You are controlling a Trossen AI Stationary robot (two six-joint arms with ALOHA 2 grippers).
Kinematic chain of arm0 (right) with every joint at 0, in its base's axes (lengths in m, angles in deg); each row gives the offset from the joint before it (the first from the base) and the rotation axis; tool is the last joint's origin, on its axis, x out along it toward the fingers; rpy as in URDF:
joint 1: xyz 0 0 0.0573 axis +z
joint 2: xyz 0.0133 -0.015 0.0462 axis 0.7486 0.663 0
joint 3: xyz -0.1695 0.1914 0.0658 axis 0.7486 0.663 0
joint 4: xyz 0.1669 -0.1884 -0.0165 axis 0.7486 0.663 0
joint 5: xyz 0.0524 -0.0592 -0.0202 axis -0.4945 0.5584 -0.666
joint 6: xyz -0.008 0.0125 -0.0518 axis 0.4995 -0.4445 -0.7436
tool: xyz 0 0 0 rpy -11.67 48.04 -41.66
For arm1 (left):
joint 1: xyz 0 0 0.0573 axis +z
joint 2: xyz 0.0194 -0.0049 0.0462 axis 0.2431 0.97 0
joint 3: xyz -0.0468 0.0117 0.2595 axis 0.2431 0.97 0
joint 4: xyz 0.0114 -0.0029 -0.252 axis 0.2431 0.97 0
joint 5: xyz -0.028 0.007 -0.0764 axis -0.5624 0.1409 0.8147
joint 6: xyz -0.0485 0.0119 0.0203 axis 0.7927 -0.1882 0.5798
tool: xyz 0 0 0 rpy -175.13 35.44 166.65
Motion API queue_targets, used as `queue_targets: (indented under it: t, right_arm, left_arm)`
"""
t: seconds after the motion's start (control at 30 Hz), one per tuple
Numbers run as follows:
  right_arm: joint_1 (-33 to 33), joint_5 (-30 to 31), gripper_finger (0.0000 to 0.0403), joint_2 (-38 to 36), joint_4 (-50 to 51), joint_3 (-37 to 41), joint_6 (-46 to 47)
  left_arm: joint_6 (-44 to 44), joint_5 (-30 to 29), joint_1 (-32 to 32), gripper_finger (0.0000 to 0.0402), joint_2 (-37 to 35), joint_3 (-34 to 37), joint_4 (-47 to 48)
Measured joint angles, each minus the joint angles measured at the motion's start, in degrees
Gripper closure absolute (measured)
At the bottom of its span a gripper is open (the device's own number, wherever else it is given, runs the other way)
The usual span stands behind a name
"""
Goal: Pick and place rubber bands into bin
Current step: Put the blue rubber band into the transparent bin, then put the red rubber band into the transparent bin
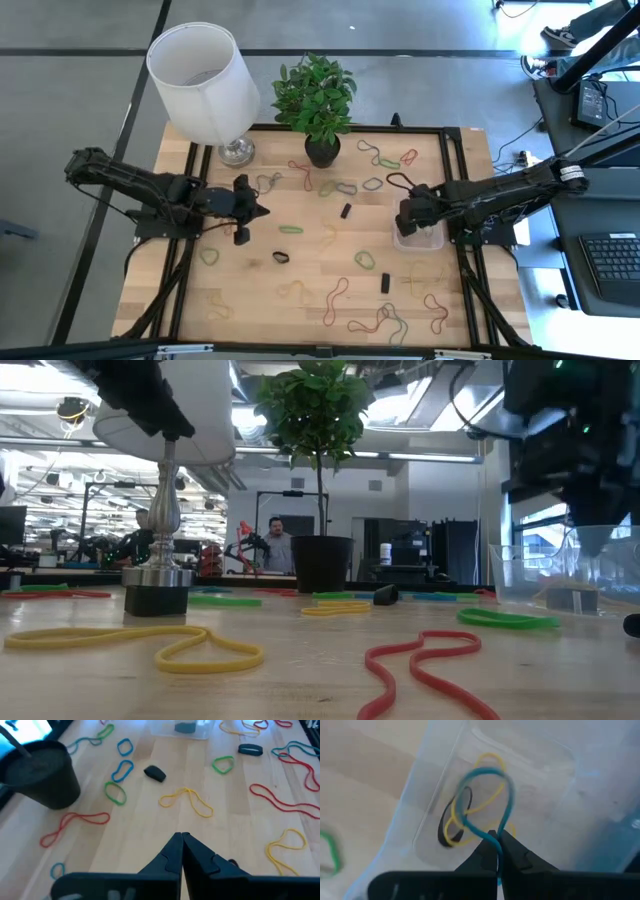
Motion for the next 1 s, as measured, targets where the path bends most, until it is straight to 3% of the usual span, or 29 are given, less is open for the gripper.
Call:
queue_targets:
  t: [0.27,0.63,1.0]
  right_arm:
    - [-6.6,0.0,0.0370,0.0,-1.1,3.0,-0.1]
    - [-7.8,-2.4,0.0288,0.0,-1.5,3.0,0.9]
    - [-7.8,-4.1,0.0268,-0.3,-1.0,-1.4,-2.6]
  left_arm:
    - [-4.0,5.0,3.0,0.0399,-2.5,0.0,0.3]
    - [-6.7,6.2,5.7,0.0400,-3.0,0.0,1.6]
    - [-7.5,5.3,9.6,0.0399,-3.0,0.0,1.6]
